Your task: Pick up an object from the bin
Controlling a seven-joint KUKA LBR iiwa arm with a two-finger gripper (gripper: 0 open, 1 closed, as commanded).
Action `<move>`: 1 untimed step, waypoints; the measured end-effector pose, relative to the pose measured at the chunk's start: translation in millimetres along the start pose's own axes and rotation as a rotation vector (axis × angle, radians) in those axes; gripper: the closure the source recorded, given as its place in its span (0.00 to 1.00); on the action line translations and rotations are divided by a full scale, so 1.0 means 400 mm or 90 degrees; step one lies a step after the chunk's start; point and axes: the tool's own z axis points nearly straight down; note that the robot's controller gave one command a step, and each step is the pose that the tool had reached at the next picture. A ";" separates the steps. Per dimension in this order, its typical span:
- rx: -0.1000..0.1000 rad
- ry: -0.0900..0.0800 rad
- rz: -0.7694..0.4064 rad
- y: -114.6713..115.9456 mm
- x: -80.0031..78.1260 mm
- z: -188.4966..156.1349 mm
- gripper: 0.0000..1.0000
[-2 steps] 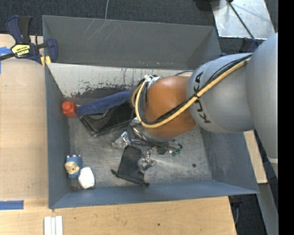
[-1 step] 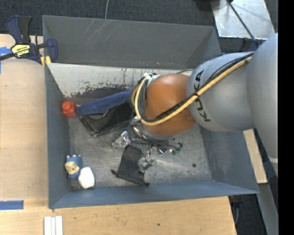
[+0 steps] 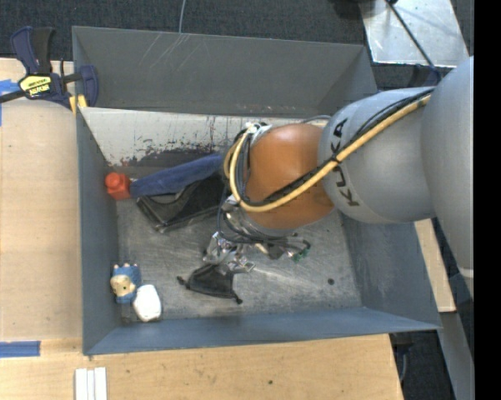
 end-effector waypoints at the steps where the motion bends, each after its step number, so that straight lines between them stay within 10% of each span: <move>1: -0.001 0.005 0.002 -0.005 -0.009 -0.187 1.00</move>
Offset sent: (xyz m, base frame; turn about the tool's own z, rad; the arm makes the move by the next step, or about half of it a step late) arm 0.0000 0.0001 0.0702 0.0000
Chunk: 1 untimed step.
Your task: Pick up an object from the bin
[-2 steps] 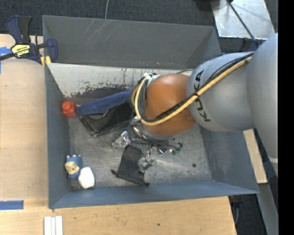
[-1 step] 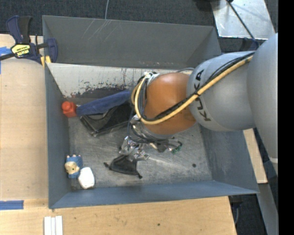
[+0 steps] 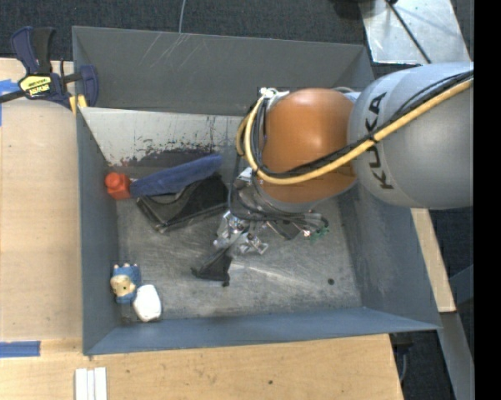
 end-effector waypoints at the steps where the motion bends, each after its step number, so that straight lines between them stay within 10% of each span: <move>1: -0.001 0.001 0.002 -0.003 -0.005 -0.099 1.00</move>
Offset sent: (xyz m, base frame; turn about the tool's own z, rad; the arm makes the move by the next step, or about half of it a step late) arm 0.0001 0.0000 0.0366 0.0000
